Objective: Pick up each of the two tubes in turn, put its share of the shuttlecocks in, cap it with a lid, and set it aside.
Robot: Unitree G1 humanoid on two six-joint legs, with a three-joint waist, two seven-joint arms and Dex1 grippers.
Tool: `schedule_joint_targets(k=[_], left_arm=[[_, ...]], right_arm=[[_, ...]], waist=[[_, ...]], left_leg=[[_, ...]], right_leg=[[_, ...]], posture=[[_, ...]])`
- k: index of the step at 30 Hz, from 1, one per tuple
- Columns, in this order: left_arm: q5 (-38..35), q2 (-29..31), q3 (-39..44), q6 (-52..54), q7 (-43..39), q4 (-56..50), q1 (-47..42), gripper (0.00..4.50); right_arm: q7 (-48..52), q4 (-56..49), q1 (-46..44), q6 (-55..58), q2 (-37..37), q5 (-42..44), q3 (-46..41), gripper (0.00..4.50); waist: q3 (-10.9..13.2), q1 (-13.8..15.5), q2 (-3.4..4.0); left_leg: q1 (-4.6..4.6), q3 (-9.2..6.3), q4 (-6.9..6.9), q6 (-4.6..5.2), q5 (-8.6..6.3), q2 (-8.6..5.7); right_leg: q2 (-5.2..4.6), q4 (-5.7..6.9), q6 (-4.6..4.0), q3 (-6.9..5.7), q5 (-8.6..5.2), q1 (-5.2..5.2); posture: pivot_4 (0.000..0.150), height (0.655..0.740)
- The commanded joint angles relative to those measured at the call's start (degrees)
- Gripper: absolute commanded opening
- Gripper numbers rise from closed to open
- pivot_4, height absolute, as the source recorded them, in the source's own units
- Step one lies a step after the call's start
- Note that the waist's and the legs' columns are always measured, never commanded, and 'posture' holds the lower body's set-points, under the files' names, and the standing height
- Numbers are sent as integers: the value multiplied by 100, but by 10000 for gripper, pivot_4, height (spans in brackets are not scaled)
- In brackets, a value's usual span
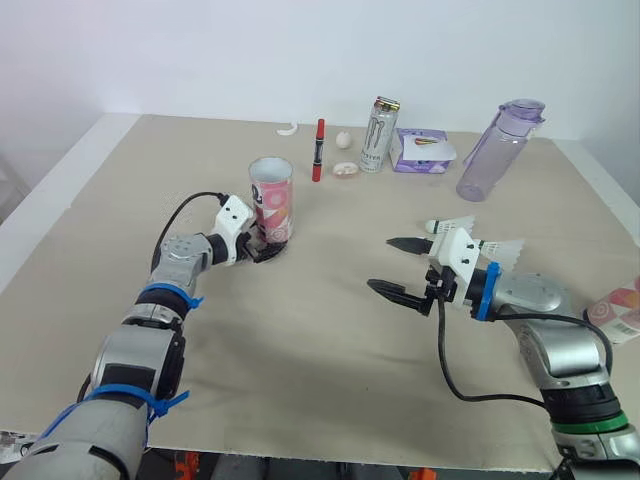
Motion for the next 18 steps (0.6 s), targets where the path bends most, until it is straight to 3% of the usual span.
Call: schedule_joint_targets(k=[1,18], left_arm=[[-40,-48,169,-30,121,113,-297,45000],[-109,-358,489,223,215,393,-491,45000]], right_arm=[[-86,-336,60,53,-97,87,-223,43776],[-297,-753,342,286,-199,145,-351,43776]], waist=[[0,0,0],[0,0,0]], left_leg=[[0,-1,0,0,0,0],[-1,-7,0,0,0,-1]], right_leg=[[0,0,0,-1,0,0],[1,2,2,-3,-1,1]], posture=[[1500,7400],[1500,7400]])
